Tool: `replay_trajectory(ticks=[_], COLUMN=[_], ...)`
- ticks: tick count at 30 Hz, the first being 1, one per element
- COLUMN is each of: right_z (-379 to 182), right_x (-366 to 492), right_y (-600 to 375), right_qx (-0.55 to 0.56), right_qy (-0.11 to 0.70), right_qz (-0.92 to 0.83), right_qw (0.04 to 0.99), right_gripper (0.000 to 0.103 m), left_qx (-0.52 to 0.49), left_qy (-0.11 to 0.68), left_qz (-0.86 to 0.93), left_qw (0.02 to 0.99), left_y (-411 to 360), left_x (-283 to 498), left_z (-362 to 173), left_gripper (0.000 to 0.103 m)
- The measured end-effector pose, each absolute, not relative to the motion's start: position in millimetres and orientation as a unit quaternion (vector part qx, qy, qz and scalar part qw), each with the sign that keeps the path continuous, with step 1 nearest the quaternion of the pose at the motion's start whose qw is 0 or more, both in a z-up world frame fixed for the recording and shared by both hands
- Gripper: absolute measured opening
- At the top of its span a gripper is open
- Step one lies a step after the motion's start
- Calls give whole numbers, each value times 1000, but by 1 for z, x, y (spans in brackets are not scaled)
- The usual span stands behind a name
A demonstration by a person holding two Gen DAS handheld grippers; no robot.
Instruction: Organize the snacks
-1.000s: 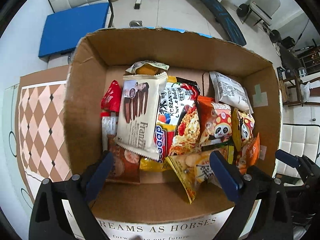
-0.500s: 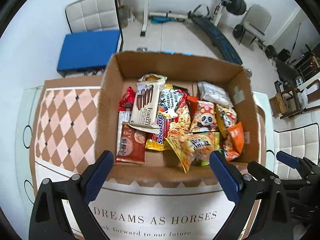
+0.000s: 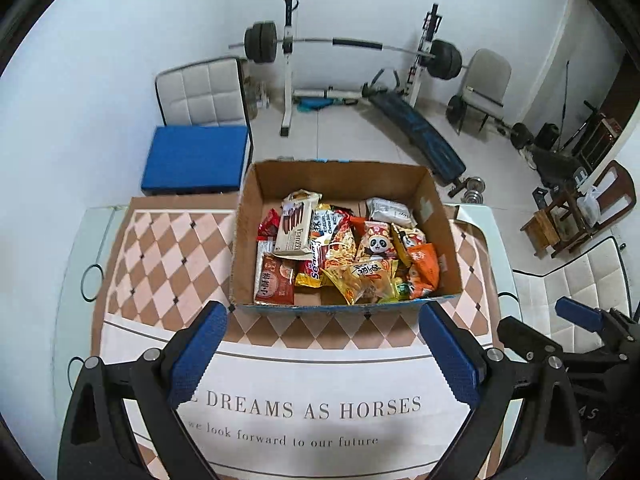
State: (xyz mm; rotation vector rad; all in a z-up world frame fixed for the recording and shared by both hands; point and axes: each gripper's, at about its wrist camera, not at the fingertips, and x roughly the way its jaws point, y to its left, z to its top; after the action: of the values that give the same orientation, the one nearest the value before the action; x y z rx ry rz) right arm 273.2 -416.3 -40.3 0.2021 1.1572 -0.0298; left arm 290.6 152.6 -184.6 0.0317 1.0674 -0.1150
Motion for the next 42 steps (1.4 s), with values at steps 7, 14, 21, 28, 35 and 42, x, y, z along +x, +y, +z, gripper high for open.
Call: replay_trajectory(ticks=[7, 14, 21, 28, 35, 42], right_z=[6, 40, 64, 61, 47, 35], right_x=[218, 170, 139, 142, 164, 187], right_y=[-412, -407, -405, -410, -412, -415], right_qx=[89, 74, 67, 73, 70, 62], right_qy=[506, 476, 455, 448, 430, 426], right_qz=[-24, -37, -45, -52, -73, -87], right_qw=[858, 876, 887, 890, 897, 899], right_gripper=[96, 96, 96, 100, 101, 102], left_qx=[9, 13, 18, 19, 26, 33], left_qy=[478, 449, 437, 427, 410, 414], left_qz=[-55, -50, -49, -39, -31, -21], left_qw=[877, 892, 898, 903, 911, 909], left_y=[155, 159, 163, 164, 161, 160], left_x=[243, 210, 186, 187, 199, 219], left_z=[-153, -129, -114, -119, -132, -145], left_gripper=[98, 98, 98, 98, 101, 101])
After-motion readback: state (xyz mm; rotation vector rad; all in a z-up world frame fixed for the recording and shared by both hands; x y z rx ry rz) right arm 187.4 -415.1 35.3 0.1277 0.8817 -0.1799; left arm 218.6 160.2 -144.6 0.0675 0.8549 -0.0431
